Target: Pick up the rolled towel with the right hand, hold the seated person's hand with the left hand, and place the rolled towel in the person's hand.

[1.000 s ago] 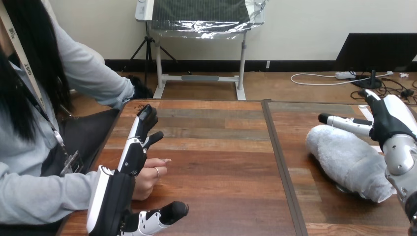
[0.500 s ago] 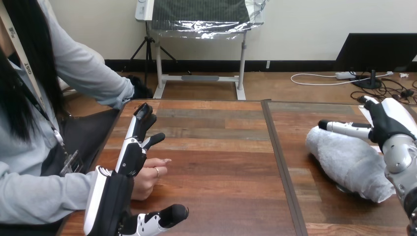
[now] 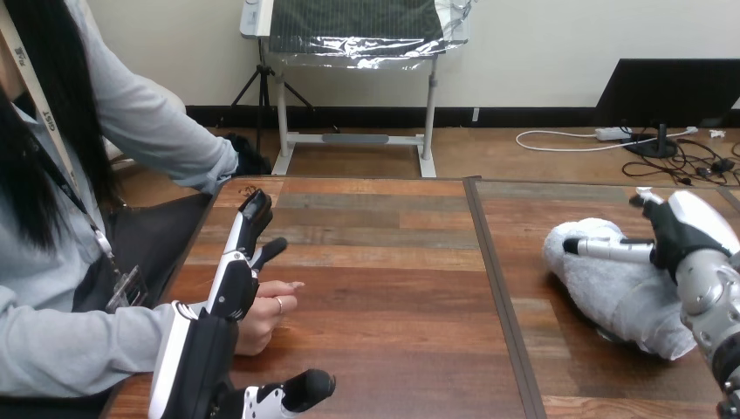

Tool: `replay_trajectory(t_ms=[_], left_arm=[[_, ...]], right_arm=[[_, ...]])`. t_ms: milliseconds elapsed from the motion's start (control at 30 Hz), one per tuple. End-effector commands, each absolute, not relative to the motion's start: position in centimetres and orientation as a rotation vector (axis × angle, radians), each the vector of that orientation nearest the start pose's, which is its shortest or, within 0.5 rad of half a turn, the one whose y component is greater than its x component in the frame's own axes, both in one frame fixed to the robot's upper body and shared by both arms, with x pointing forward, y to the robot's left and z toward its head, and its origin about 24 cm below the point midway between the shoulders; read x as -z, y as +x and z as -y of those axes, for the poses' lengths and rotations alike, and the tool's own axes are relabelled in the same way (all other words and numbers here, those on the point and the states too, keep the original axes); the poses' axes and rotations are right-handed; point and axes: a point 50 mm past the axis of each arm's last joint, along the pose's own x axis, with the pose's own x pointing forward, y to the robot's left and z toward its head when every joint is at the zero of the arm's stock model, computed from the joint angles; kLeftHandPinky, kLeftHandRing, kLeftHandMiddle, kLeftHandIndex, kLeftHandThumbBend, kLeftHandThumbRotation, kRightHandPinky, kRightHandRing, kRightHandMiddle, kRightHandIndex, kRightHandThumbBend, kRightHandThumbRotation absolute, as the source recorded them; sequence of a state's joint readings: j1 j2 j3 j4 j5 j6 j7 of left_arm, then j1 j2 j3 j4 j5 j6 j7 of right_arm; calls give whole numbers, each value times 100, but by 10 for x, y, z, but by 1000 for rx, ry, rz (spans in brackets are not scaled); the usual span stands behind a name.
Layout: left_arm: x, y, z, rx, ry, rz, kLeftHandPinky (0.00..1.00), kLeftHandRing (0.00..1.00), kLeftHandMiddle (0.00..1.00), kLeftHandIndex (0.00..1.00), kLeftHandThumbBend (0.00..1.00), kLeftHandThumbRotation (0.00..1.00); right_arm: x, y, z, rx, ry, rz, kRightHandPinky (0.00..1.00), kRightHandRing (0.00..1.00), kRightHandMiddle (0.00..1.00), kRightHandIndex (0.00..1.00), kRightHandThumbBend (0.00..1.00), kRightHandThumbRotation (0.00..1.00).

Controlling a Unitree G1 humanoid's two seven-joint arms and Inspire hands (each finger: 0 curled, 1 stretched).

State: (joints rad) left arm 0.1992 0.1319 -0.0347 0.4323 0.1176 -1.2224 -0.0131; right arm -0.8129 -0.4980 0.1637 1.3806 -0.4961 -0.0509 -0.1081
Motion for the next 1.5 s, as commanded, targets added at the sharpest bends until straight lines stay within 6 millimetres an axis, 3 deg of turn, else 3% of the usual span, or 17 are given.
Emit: replay_trajectory(t_ms=[0,367,767,967,1233,1467], left_arm=[[-33,173,-159,145,191,675,94,98,99,99,100,74],[-33,170,-159,152,192,686,95,98,99,98,100,75],[-35,166,-158,159,178,697,95,100,100,99,100,76],[-37,163,-157,174,171,703,96,100,100,100,100,74],[-38,161,-157,169,162,705,96,100,100,99,100,76],[-39,159,-158,180,164,708,95,100,100,99,100,76]], right_arm=[[-54,362,277,102,-1064,-464,79,90,92,93,100,59],[-39,356,273,22,-1130,-547,78,87,89,93,99,62],[-24,350,266,-70,-1204,-637,78,92,93,97,95,68],[-17,346,264,-88,-1213,-653,77,92,92,96,94,61],[-13,343,264,-61,-1183,-666,64,81,85,91,95,50],[-11,342,264,-52,-1196,-671,59,78,83,88,94,42]])
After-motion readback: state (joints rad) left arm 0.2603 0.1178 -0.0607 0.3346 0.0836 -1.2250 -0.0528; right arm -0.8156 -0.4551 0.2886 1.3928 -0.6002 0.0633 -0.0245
